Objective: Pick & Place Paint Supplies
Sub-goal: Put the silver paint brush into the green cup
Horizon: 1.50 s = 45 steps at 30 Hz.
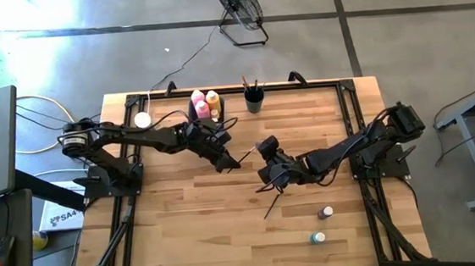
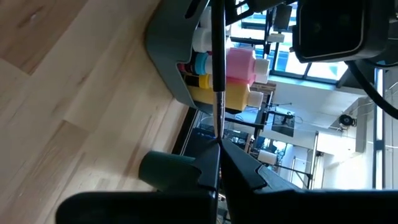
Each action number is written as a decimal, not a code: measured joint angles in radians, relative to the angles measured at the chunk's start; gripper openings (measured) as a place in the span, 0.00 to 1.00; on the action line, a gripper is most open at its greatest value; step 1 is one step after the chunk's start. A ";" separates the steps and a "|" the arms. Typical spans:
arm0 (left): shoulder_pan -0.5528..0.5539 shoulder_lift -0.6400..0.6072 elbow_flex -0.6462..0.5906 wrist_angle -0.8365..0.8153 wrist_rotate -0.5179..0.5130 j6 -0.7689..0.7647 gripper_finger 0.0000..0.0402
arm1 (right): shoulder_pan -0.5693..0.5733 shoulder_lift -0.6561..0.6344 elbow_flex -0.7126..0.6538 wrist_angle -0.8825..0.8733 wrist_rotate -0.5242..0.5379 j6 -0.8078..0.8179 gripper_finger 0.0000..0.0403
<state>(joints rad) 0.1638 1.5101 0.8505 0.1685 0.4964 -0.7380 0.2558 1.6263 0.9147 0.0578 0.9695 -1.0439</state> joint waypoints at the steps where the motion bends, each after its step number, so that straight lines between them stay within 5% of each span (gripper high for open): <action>1: 0.000 0.000 0.000 0.000 0.000 0.000 0.06 | 0.000 0.000 0.001 0.000 0.000 0.000 0.01; 17: 0.000 0.000 0.000 -0.021 0.045 0.011 0.05 | 0.051 0.000 0.000 0.036 0.017 -0.057 0.02; 28: 0.000 -0.001 0.000 -0.004 0.048 0.034 0.05 | 0.091 -0.046 -0.001 0.149 0.163 -0.138 0.23; 32: 0.000 -0.001 0.000 -0.004 0.048 0.071 0.05 | 0.098 -0.094 -0.001 0.156 0.289 -0.134 0.30; 39: 0.000 -0.002 0.006 0.039 0.014 0.255 0.05 | 0.125 -0.244 -0.001 0.092 0.333 0.101 0.30; 45: 0.000 -0.003 0.059 0.049 -0.110 0.511 0.05 | 0.131 -0.387 -0.001 -0.125 0.125 0.501 0.26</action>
<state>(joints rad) 0.1638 1.5072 0.9099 0.2178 0.3863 -0.2269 0.3867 1.2392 0.9134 -0.0668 1.0941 -0.5433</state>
